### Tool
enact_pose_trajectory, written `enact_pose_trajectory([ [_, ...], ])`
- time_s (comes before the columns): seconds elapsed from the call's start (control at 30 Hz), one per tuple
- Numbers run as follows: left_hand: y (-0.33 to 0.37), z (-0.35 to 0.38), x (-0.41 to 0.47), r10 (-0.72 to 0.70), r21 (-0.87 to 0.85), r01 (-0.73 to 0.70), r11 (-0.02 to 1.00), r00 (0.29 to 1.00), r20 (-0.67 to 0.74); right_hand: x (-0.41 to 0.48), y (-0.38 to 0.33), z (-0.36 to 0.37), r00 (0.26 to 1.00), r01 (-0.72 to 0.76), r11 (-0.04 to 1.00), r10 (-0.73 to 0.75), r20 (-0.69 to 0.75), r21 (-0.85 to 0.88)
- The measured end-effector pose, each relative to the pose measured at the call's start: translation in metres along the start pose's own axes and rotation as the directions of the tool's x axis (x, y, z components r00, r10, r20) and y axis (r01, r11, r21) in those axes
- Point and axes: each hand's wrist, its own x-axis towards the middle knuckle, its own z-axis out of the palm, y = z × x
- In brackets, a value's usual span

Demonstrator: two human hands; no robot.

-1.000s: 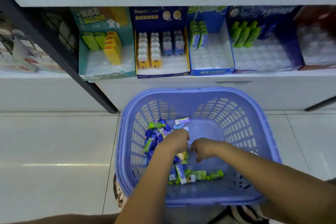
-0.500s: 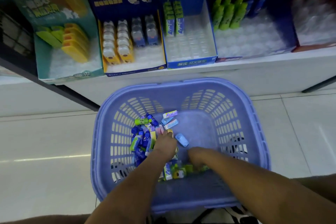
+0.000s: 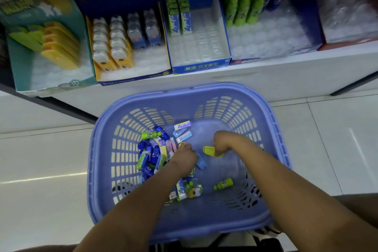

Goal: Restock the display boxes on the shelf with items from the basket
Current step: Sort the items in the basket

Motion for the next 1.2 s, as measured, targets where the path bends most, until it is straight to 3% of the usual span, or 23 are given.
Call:
enact_pose_trajectory([
  [0.27,0.006,-0.001,-0.001,-0.019,0.048,0.016,0.999,0.997,0.071,-0.034,0.007,-0.034,0.997,0.057,0.977,-0.044,-0.069,0.206],
  [0.43,0.009,0.0,-0.002,-0.03,0.041,0.028,0.999,0.999,0.044,-0.053,0.005,-0.05,0.991,0.119,0.938,-0.09,-0.102,0.327],
  [0.57,0.008,-0.005,-0.004,-0.043,-0.063,0.046,0.997,0.998,0.045,-0.066,0.006,-0.063,0.986,0.134,0.88,-0.074,-0.148,0.455],
  [0.63,0.005,-0.013,-0.007,-0.084,-0.223,0.084,0.971,0.996,0.012,-0.073,0.009,-0.068,0.983,0.148,0.799,-0.057,-0.172,0.583],
  [0.7,0.0,-0.027,-0.011,-0.191,-0.541,0.134,0.83,0.98,-0.05,-0.082,0.011,-0.075,0.975,0.19,0.716,-0.055,-0.217,0.671],
  [0.8,-0.012,-0.065,-0.025,-0.403,-0.933,0.086,0.349,0.913,-0.067,-0.099,0.006,-0.087,0.948,0.285,0.663,-0.09,-0.304,0.692],
  [0.9,-0.031,-0.102,-0.05,-0.402,-0.992,-0.05,-0.118,0.916,0.002,-0.117,-0.009,-0.096,0.903,0.401,0.622,-0.149,-0.402,0.672],
  [0.97,-0.043,-0.121,-0.073,-0.37,-0.933,-0.15,-0.328,0.929,-0.019,-0.129,-0.023,-0.103,0.854,0.49,0.56,-0.155,-0.497,0.668],
  [1.03,-0.056,-0.133,-0.1,-0.408,-0.815,-0.29,-0.501,0.91,-0.072,-0.141,-0.039,-0.11,0.771,0.604,0.479,-0.152,-0.618,0.637],
  [1.1,-0.069,-0.141,-0.128,-0.499,-0.655,-0.444,-0.611,0.859,-0.117,-0.153,-0.058,-0.118,0.651,0.729,0.401,-0.154,-0.743,0.555],
  [1.2,-0.088,-0.148,-0.165,-0.657,-0.544,-0.621,-0.563,0.736,-0.16,-0.162,-0.095,-0.134,0.492,0.842,0.331,-0.145,-0.859,0.426],
])
